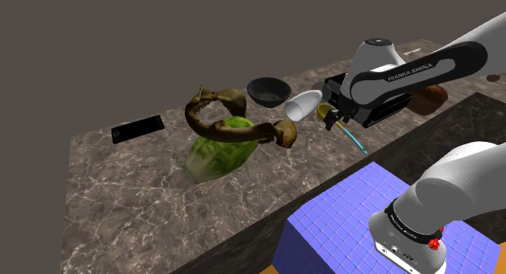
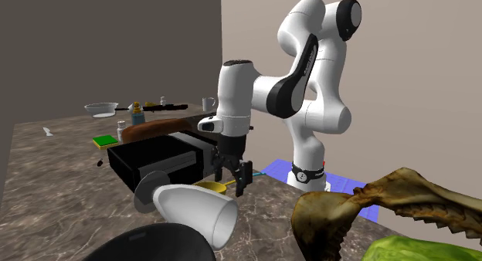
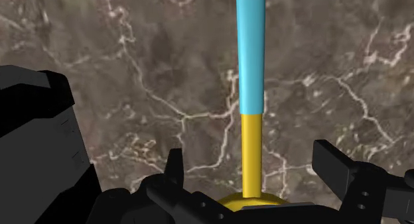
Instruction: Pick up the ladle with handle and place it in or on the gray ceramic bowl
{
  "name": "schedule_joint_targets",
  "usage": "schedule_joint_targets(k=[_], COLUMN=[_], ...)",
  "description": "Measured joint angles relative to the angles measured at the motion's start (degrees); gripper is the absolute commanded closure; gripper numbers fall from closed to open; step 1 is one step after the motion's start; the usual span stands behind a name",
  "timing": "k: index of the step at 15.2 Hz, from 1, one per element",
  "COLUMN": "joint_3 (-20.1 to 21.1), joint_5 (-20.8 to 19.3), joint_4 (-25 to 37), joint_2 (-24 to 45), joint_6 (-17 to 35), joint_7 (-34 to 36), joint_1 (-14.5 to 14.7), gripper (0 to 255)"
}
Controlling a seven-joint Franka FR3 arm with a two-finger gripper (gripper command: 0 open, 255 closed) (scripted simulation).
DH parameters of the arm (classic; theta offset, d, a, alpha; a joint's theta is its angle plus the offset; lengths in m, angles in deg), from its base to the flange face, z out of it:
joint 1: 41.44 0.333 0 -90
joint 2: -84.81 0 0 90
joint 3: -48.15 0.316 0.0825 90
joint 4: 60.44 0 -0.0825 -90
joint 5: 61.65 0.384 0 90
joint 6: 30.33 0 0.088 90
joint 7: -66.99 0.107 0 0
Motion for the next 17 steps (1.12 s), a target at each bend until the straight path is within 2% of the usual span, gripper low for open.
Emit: schedule_joint_targets(k=[5,6,17], joint_3=[-0.05,-0.05,-0.04], joint_5=[-0.04,-0.04,0.0], joint_4=[-0.09,-0.09,0.15], joint_2=[0.09,0.09,-0.16], joint_6=[0.2,0.2,-0.29], joint_7=[-0.05,-0.05,-0.09], joint_1=[-0.04,-0.04,-0.03], gripper=[0,255,255])
